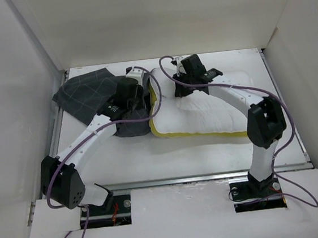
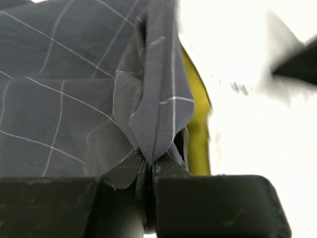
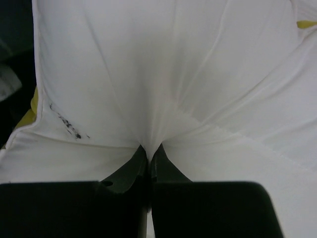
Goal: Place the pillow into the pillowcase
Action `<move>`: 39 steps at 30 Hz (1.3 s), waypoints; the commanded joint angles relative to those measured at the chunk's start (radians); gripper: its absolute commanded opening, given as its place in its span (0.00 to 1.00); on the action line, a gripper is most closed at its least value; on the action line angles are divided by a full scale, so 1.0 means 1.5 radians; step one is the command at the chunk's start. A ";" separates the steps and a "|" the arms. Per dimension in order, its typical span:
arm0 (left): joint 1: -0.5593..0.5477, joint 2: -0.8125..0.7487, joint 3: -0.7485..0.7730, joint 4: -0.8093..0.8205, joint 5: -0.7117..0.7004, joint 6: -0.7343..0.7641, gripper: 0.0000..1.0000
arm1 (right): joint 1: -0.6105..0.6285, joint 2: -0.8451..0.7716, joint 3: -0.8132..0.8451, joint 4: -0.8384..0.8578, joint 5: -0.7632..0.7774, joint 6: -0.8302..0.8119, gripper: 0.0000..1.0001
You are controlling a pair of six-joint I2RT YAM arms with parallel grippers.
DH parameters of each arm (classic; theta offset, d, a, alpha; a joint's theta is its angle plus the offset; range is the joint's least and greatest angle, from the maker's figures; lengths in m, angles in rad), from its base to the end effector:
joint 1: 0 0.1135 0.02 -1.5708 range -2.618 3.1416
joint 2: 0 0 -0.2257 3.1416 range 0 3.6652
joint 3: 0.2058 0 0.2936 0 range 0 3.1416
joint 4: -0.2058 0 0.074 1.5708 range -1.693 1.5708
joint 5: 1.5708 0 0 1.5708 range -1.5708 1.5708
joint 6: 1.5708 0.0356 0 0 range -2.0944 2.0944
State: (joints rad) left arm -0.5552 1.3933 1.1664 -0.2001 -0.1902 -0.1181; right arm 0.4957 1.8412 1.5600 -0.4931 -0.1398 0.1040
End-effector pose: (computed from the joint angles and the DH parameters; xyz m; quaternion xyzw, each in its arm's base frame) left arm 0.3204 -0.1908 0.2843 0.1313 0.8283 -0.1026 0.5349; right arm 0.3945 0.2190 0.2325 -0.2055 0.8966 0.1758 0.3506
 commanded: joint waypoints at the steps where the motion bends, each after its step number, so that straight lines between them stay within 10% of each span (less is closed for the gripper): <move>1: -0.011 -0.031 -0.016 0.000 0.010 0.002 0.00 | -0.030 0.042 0.098 0.056 -0.026 0.056 0.00; 12: -0.038 -0.057 -0.043 -0.040 0.036 -0.086 0.00 | -0.035 0.092 0.152 0.122 0.014 0.287 0.00; 18: -0.038 -0.025 -0.001 -0.057 0.031 -0.133 0.27 | 0.063 0.101 0.136 0.114 0.162 0.368 0.00; 24: -0.038 0.001 0.048 -0.139 -0.041 -0.169 0.77 | 0.098 0.049 -0.032 0.151 0.202 0.411 0.00; 26: -0.038 0.008 0.068 -0.174 -0.076 -0.198 1.00 | 0.098 0.042 -0.085 0.160 0.202 0.411 0.12; 27: -0.038 0.014 0.077 -0.187 -0.104 -0.205 1.00 | 0.098 0.042 -0.093 0.166 0.202 0.411 0.37; 30: -0.038 0.021 0.099 -0.229 -0.168 -0.237 1.00 | 0.098 0.033 -0.100 0.166 0.177 0.369 0.69; 39: 0.038 0.112 0.081 -0.200 -0.098 -0.216 0.96 | 0.023 -0.022 -0.067 0.190 0.018 0.122 0.99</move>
State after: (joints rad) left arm -0.4999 1.5475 1.2957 -0.5007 -0.3656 -0.4465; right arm 0.5919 1.8374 1.4223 -0.2379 -0.0029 0.4721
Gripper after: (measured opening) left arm 0.970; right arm 0.989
